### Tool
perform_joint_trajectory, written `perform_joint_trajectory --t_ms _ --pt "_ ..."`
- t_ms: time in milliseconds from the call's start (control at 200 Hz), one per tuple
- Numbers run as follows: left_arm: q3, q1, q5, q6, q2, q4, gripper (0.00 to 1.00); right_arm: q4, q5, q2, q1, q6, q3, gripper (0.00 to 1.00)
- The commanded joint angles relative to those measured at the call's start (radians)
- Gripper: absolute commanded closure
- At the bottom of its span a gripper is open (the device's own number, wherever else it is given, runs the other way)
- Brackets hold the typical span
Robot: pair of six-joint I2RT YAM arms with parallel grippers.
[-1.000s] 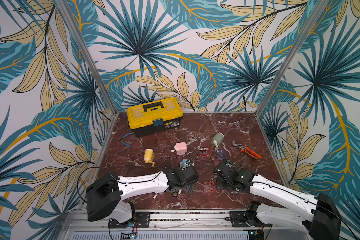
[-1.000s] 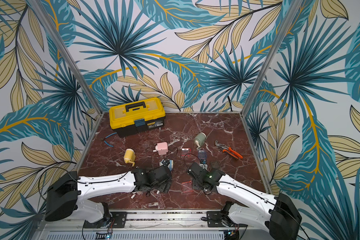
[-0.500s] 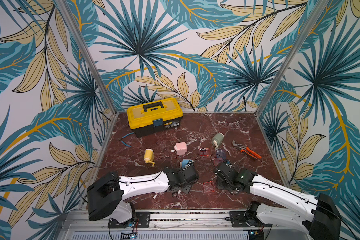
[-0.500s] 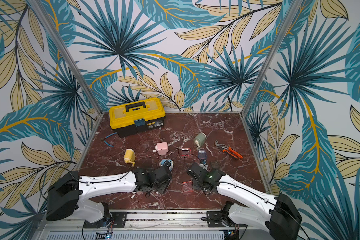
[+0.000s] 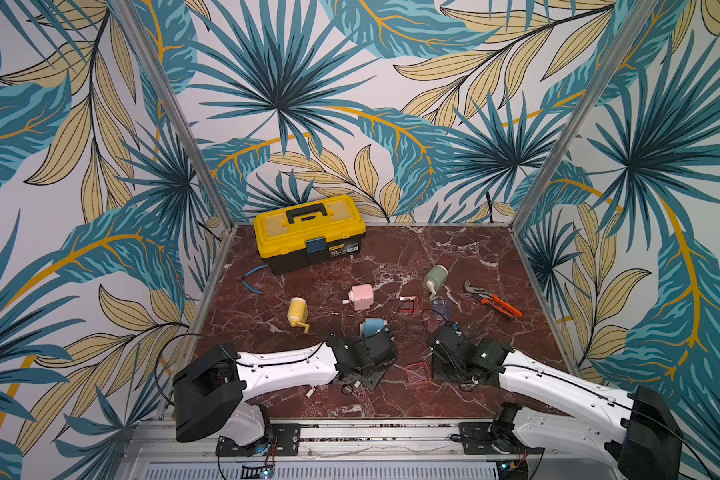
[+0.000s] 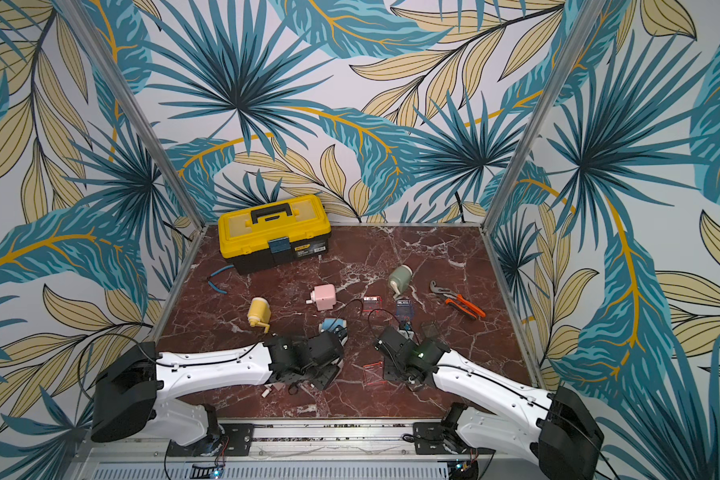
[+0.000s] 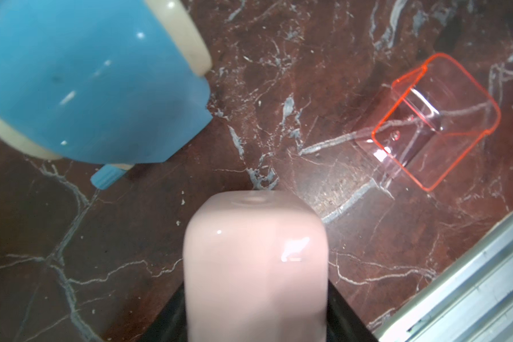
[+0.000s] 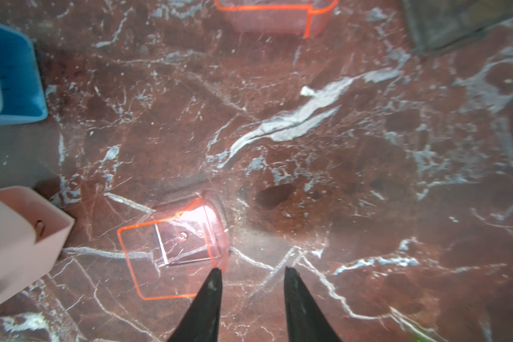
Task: Put the tray back into the pencil sharpener
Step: Pick up the pencil sharpener from the center of the board.
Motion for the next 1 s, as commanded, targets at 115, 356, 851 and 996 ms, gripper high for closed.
perform_joint_trajectory --t_ms 115,356,851,996 --pt "0.019 -0.001 0.046 0.014 0.015 -0.02 0.21 -0.022 0.015 -0.013 0.0 0.019 -0.02 0.62" --pt "-0.005 -0.001 0.084 0.028 0.006 -0.019 0.38 -0.013 0.006 -0.013 0.001 0.024 -0.024 0.62" --pt "0.003 0.009 0.205 0.599 -0.033 0.078 0.53 0.124 -0.133 0.0 -0.01 -0.028 -0.071 0.62" --pt "-0.038 0.031 0.301 0.73 -0.047 0.218 0.53 0.142 -0.165 0.014 -0.024 -0.052 -0.078 0.61"
